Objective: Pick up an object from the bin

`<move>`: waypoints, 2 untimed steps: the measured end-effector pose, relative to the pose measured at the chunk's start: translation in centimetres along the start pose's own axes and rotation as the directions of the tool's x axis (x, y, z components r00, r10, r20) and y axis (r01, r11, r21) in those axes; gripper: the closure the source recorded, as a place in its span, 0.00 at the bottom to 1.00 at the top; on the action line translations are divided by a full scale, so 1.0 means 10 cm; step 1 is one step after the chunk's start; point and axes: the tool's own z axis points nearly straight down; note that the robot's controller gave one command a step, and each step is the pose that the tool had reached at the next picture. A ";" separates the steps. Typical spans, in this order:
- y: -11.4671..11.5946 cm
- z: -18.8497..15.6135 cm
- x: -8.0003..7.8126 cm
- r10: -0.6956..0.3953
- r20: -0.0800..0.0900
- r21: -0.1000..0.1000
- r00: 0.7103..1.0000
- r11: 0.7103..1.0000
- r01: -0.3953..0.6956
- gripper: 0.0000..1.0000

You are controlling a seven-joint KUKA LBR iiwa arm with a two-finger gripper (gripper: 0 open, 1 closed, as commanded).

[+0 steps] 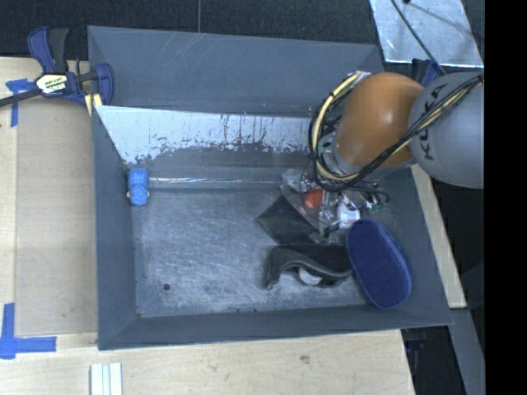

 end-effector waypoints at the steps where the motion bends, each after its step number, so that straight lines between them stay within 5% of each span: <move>1: 0.00 0.02 0.02 0.003 -0.006 -0.003 1.000 1.000 -0.003 1.00; 2: -0.01 -0.86 0.00 -0.016 -0.002 0.001 1.000 1.000 0.016 1.00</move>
Offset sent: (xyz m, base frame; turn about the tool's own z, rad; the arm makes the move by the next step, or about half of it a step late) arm 0.0000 0.0000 0.0000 0.0000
